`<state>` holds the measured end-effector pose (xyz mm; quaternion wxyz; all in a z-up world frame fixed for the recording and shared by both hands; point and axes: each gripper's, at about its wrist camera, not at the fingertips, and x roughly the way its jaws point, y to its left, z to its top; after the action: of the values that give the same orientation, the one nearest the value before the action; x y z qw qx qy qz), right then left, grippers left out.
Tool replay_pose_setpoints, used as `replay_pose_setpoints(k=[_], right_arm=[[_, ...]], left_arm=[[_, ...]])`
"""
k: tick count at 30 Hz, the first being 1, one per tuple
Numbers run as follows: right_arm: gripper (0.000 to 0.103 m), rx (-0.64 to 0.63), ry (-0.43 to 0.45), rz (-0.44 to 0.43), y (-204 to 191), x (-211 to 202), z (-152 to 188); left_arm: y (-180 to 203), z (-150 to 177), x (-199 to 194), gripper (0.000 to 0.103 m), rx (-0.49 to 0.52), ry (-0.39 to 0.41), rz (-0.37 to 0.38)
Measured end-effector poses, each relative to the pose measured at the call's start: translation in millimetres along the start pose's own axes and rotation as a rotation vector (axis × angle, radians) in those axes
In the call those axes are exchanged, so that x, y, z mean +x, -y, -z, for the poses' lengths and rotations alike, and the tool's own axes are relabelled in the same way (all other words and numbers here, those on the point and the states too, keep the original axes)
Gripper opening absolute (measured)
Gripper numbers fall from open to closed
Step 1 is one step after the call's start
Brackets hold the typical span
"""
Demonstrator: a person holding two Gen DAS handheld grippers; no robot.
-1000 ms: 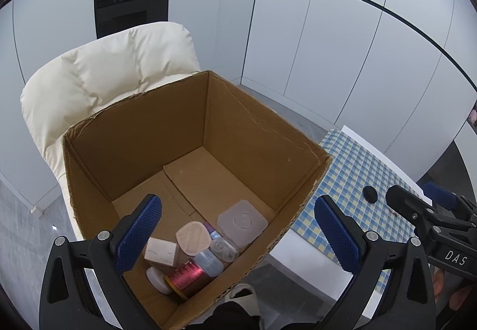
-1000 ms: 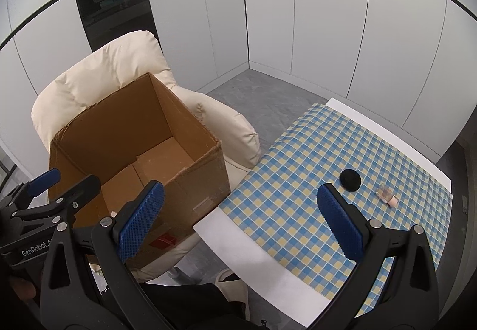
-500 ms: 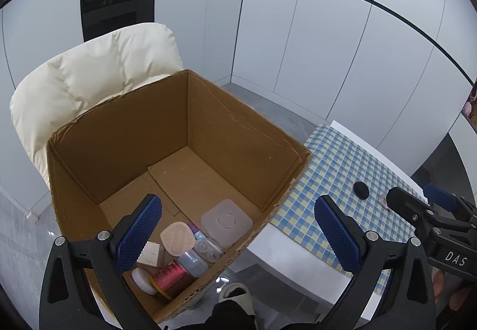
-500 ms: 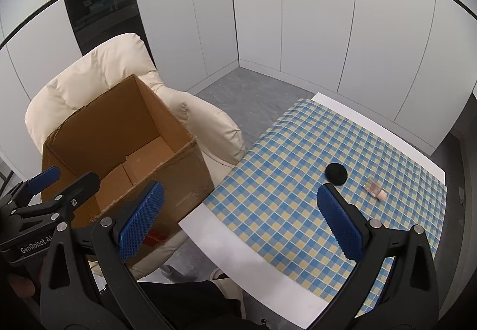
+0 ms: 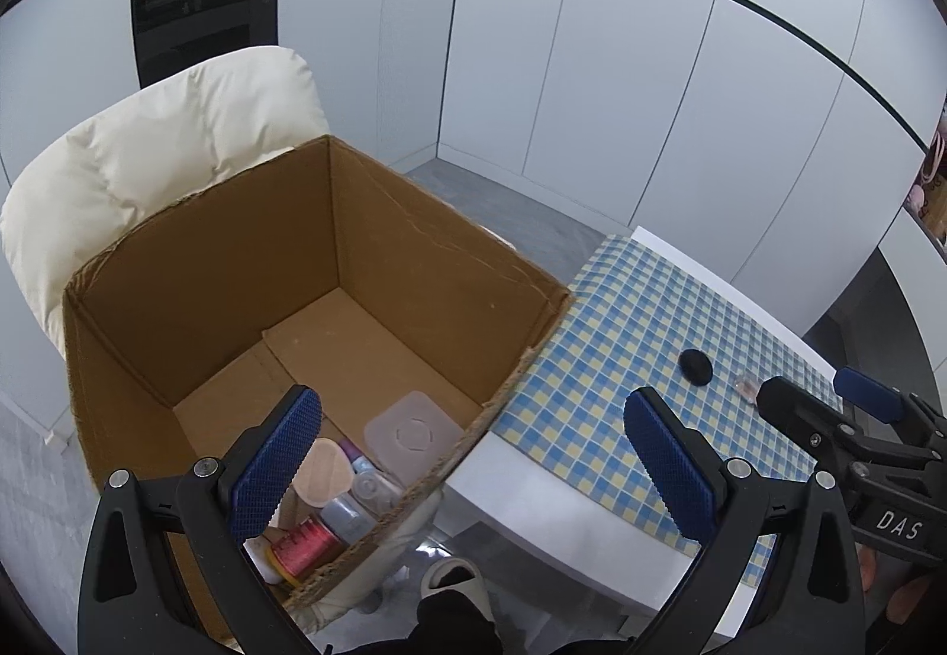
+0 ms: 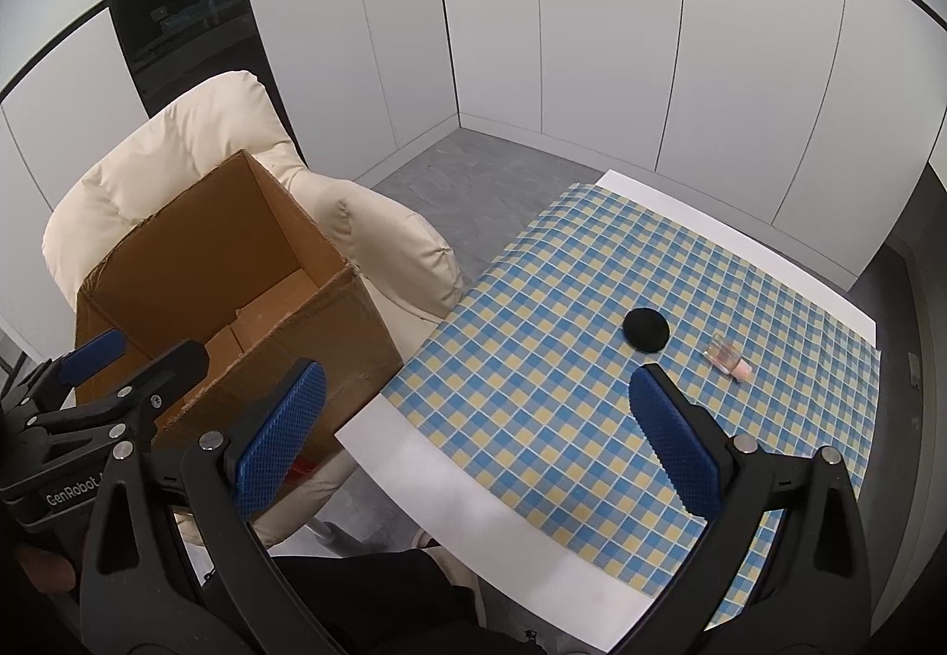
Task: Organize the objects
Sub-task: 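Withdraw both open tools from the box back over the tablecloth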
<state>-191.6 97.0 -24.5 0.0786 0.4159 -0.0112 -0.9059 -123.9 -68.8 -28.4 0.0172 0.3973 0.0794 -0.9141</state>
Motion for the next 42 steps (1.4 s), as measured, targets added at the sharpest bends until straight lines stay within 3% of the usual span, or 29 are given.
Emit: replay_pose_setpoints(k=[42], right_arm=[[0.103,0.081,0.007,0.125,86.0,-27.7,23.6]], left_arm=[[91.6,-0.5,0.6,0.102,0.125,0.007,0.087]])
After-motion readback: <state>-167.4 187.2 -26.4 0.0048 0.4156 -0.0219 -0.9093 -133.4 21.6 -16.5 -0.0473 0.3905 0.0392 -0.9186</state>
